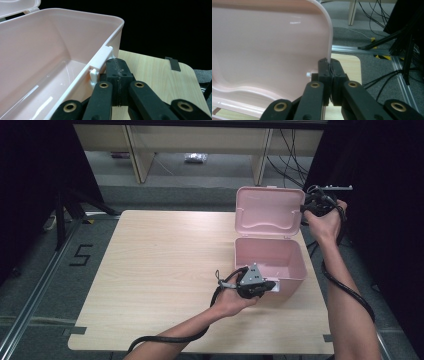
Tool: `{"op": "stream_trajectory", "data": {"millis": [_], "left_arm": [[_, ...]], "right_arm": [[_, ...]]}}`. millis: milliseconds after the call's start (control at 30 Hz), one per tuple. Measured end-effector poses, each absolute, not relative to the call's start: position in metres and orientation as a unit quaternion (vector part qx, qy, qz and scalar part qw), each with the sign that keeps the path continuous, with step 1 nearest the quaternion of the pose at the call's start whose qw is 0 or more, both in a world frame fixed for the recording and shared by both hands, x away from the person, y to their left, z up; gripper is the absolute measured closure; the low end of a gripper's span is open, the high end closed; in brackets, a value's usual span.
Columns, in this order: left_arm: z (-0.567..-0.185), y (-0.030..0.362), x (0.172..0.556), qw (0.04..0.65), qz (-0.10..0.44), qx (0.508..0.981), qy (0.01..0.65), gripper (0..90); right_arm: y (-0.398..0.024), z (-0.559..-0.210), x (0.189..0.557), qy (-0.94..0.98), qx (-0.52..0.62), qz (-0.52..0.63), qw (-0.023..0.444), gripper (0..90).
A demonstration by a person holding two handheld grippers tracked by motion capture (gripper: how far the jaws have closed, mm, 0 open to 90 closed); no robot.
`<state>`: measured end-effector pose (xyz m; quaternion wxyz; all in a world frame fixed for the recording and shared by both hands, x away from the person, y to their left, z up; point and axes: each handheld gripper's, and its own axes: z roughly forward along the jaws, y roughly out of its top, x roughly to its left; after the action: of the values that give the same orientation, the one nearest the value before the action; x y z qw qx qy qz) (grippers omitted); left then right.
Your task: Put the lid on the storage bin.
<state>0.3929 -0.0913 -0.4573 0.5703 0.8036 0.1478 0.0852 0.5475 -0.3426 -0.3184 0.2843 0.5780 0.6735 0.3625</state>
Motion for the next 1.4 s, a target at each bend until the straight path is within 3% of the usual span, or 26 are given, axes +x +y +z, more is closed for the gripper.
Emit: {"op": "stream_trajectory", "data": {"millis": [1400], "left_arm": [[-0.457, -0.091, 0.394, 0.571, 0.083, 0.803, 0.148, 90.0]], "right_arm": [[-0.340, -0.321, 0.510, 0.662, 0.555, 0.387, 0.323, 89.7]]}}
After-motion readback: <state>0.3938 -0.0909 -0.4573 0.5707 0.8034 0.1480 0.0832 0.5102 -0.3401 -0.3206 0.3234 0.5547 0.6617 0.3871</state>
